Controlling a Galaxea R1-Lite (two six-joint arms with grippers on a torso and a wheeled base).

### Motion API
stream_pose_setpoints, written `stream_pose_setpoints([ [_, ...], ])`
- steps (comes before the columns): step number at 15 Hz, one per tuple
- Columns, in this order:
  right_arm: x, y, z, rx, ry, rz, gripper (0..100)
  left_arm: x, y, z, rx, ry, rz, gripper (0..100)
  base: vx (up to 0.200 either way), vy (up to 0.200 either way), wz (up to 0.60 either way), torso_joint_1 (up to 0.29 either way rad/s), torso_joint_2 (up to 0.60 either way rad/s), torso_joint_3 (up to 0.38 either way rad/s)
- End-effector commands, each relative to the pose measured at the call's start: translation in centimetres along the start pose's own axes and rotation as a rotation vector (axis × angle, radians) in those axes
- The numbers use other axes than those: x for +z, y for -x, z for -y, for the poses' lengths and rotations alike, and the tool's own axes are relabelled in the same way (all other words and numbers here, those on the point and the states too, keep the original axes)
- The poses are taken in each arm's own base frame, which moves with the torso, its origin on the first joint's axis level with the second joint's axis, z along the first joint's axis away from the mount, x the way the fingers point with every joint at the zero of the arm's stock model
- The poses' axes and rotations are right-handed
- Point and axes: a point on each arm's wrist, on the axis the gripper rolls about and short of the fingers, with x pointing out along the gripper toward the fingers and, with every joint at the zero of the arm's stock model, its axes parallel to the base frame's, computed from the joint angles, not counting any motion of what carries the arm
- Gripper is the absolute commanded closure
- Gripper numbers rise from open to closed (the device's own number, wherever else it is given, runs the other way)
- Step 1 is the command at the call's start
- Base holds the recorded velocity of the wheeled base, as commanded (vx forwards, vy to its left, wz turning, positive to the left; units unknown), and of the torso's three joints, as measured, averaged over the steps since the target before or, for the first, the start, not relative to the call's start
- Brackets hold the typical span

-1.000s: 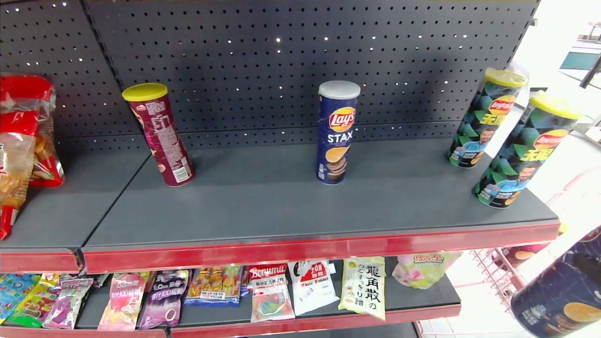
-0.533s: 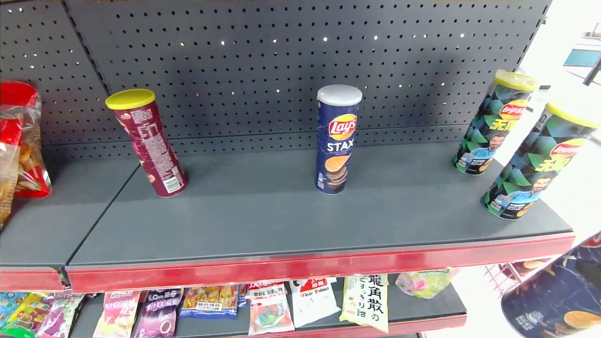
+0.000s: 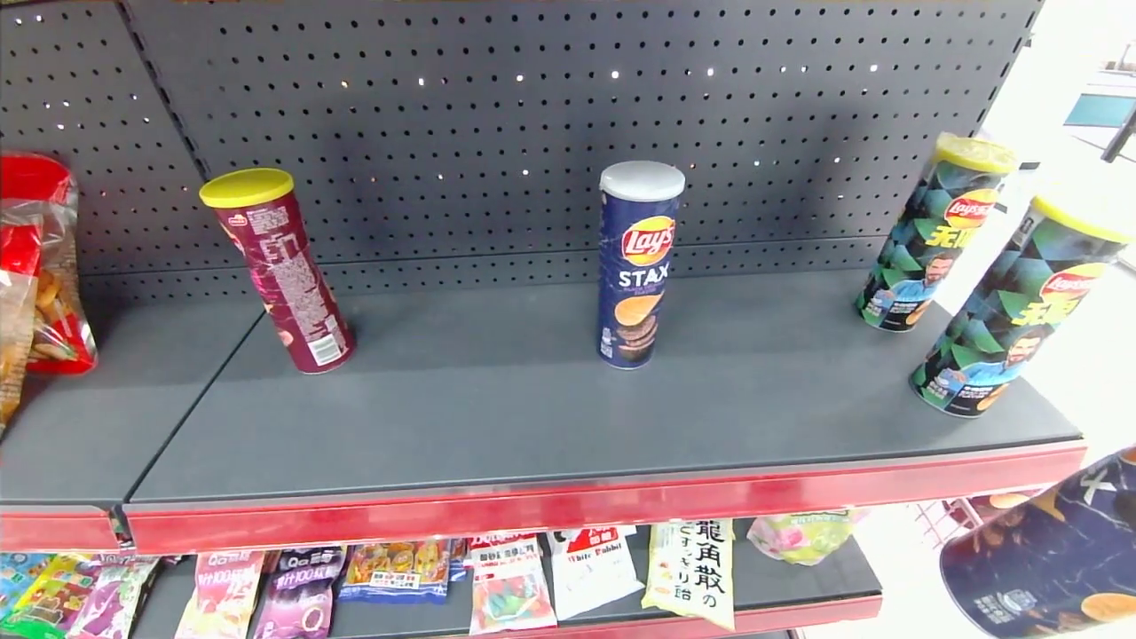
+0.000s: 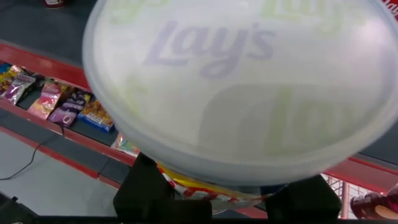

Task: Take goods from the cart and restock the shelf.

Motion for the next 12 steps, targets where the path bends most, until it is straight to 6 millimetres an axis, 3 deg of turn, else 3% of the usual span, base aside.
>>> stream_pose_setpoints([
  [1,-0.2,0.1,-0.1,0.005,-0.001,-0.003,100,15.6,-5.1,-1.8,-0.06,0.14,0.017,0,0.0,0.0,0.0,0.0,0.0,0.0],
  [2,-0.2,0.0,0.0,0.005,-0.003,-0.007,100,17.6,-7.0,-1.9,-0.12,0.122,0.007,0,0.0,0.0,0.0,0.0,0.0,0.0],
  [3,-0.1,-0.3,0.1,0.01,-0.008,-0.019,100,18.8,-10.1,-1.8,-0.213,0.048,-0.033,0,0.0,0.0,0.0,0.0,0.0,0.0],
  [4,-0.2,-0.5,0.1,0.02,-0.017,-0.032,100,18.9,-12.9,-1.4,-0.295,-0.014,-0.073,0,0.0,0.0,0.0,0.0,0.0,0.0],
  [5,-0.2,-0.6,0.1,0.033,-0.019,-0.032,100,18.6,-14.4,-0.8,-0.357,-0.026,-0.098,0,0.0,0.0,0.0,0.0,0.0,0.0],
  [6,-0.1,-0.7,0.1,0.047,-0.021,-0.034,100,17.8,-17.4,1.0,-0.516,-0.025,-0.138,0,0.0,0.0,0.0,0.0,0.0,0.0],
  [8,0.0,-1.0,0.2,0.048,-0.025,-0.044,100,15.9,-22.4,3.9,-0.666,-0.029,-0.167,0,0.0,0.0,0.0,0.0,0.0,0.0],
  [12,1.1,-2.0,0.7,0.049,-0.028,-0.053,100,14.4,-29.6,9.8,-0.801,-0.048,-0.114,0,0.0,0.0,0.0,0.0,0.0,0.0],
])
